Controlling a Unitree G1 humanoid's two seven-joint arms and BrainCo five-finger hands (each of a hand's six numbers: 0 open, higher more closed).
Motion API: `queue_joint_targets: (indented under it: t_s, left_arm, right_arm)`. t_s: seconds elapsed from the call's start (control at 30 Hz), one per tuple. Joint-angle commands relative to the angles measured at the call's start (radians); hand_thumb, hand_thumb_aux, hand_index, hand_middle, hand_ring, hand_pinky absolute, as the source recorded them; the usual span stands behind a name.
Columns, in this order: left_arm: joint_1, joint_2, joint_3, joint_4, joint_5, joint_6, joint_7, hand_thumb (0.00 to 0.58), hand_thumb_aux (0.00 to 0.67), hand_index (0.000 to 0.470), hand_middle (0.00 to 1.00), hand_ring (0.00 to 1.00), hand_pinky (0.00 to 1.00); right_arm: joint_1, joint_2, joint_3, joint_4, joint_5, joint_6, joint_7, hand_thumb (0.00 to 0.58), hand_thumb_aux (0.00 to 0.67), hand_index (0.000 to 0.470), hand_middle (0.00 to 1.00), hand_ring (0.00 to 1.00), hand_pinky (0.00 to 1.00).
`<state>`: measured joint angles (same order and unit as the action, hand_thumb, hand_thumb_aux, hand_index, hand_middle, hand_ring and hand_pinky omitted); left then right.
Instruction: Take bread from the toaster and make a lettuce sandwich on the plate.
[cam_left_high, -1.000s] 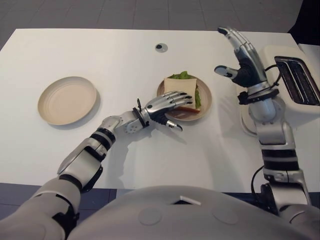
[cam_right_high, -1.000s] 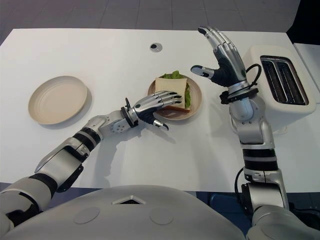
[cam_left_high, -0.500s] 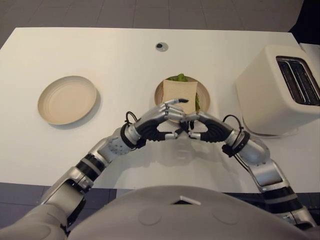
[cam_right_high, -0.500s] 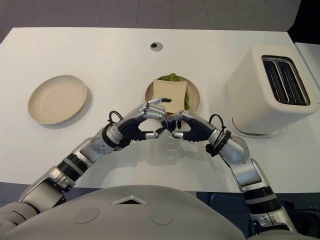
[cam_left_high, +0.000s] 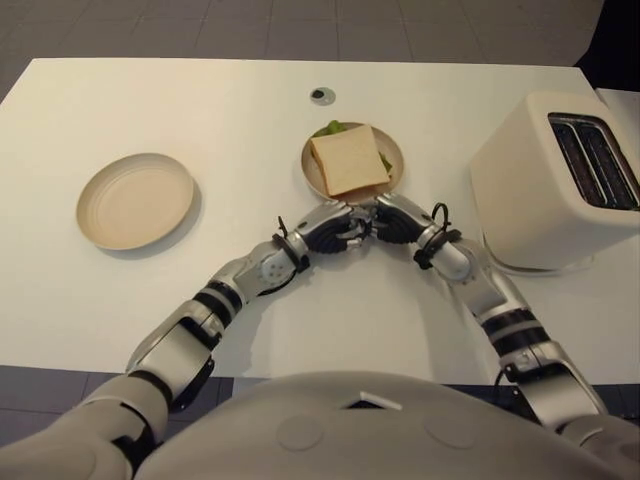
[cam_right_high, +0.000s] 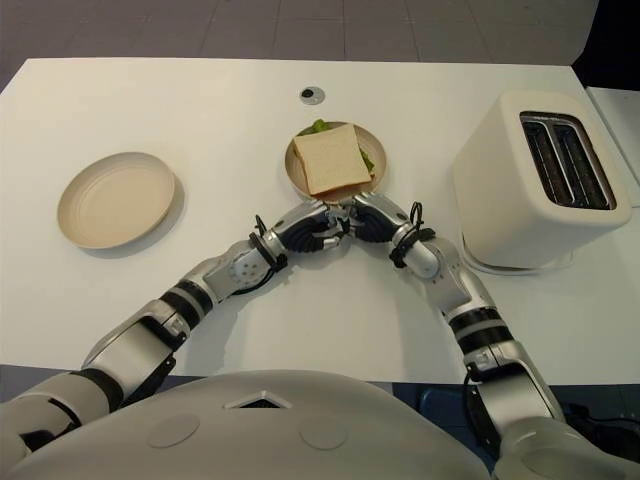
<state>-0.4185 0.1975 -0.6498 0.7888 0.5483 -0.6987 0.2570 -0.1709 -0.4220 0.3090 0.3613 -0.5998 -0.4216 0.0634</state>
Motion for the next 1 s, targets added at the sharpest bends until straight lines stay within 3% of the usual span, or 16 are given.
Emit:
queue_joint_targets:
  t_s: [0.03, 0.07, 0.1, 0.13, 0.17, 0.2, 0.23, 0.3, 0.4, 0.47, 0.6, 1.0]
  left_arm:
    - [0.02, 0.028, 0.002, 0.207, 0.092, 0.097, 0.123, 0.58, 0.67, 0.47, 1.0, 1.0, 1.0]
    - [0.011, 0.03, 0.009, 0.226, 0.095, 0.097, 0.156, 0.58, 0.67, 0.47, 1.0, 1.0, 1.0]
    - [0.008, 0.032, 0.019, 0.236, 0.092, 0.085, 0.187, 0.58, 0.67, 0.47, 1.0, 1.0, 1.0]
    - [0.008, 0.033, 0.024, 0.238, 0.093, 0.064, 0.217, 0.58, 0.67, 0.47, 1.0, 1.0, 1.0]
    - [0.015, 0.035, 0.025, 0.227, 0.097, 0.028, 0.243, 0.58, 0.665, 0.466, 0.3, 0.3, 0.3]
    - [0.028, 0.042, 0.023, 0.195, 0.108, -0.033, 0.277, 0.363, 0.26, 0.182, 0.0, 0.0, 0.0]
    - [0.054, 0.054, 0.023, 0.126, 0.117, -0.121, 0.31, 0.0, 0.0, 0.0, 0.0, 0.0, 0.0]
    - [0.117, 0.061, 0.054, -0.038, 0.103, -0.258, 0.353, 0.0, 0.0, 0.0, 0.0, 0.0, 0.0]
    - [0.177, 0.015, 0.186, -0.162, -0.062, -0.335, 0.378, 0.0, 0.0, 0.0, 0.0, 0.0, 0.0]
    - [0.182, -0.024, 0.273, -0.116, -0.198, -0.32, 0.351, 0.0, 0.0, 0.0, 0.0, 0.0, 0.0]
    - [0.158, -0.075, 0.352, 0.0, -0.282, -0.264, 0.269, 0.0, 0.0, 0.0, 0.0, 0.0, 0.0]
    - [0.191, -0.148, 0.419, 0.027, -0.348, -0.255, 0.053, 0.0, 0.0, 0.0, 0.0, 0.0, 0.0]
  right_arm:
    - [0.022, 0.047, 0.033, 0.086, 0.014, -0.028, -0.043, 0.58, 0.67, 0.47, 1.0, 1.0, 1.0]
    - [0.028, 0.057, 0.026, 0.088, 0.041, -0.049, -0.054, 0.58, 0.67, 0.47, 1.0, 1.0, 1.0]
    - [0.032, 0.07, 0.009, 0.082, 0.082, -0.078, -0.066, 0.521, 0.457, 0.321, 1.0, 1.0, 1.0]
    - [0.035, 0.078, -0.011, 0.071, 0.121, -0.111, -0.079, 0.179, 0.113, 0.079, 0.53, 0.53, 0.53]
    - [0.041, 0.08, -0.033, 0.054, 0.158, -0.143, -0.091, 0.0, 0.0, 0.0, 0.0, 0.0, 0.0]
    - [0.048, 0.084, -0.067, 0.028, 0.205, -0.17, -0.106, 0.0, 0.0, 0.0, 0.0, 0.0, 0.0]
    - [0.055, 0.09, -0.109, -0.002, 0.243, -0.195, -0.133, 0.0, 0.0, 0.0, 0.0, 0.0, 0.0]
    - [0.058, 0.12, -0.186, -0.049, 0.307, -0.209, -0.19, 0.0, 0.0, 0.0, 0.0, 0.0, 0.0]
    - [0.064, 0.183, -0.253, -0.104, 0.374, -0.174, -0.243, 0.0, 0.0, 0.0, 0.0, 0.0, 0.0]
    - [0.055, 0.208, -0.276, -0.097, 0.367, -0.168, -0.279, 0.0, 0.0, 0.0, 0.0, 0.0, 0.0]
    - [0.044, 0.192, -0.308, 0.034, 0.346, -0.166, -0.303, 0.0, 0.0, 0.0, 0.0, 0.0, 0.0]
    - [0.055, 0.186, -0.312, 0.109, 0.326, -0.243, -0.294, 0.0, 0.0, 0.0, 0.0, 0.0, 0.0]
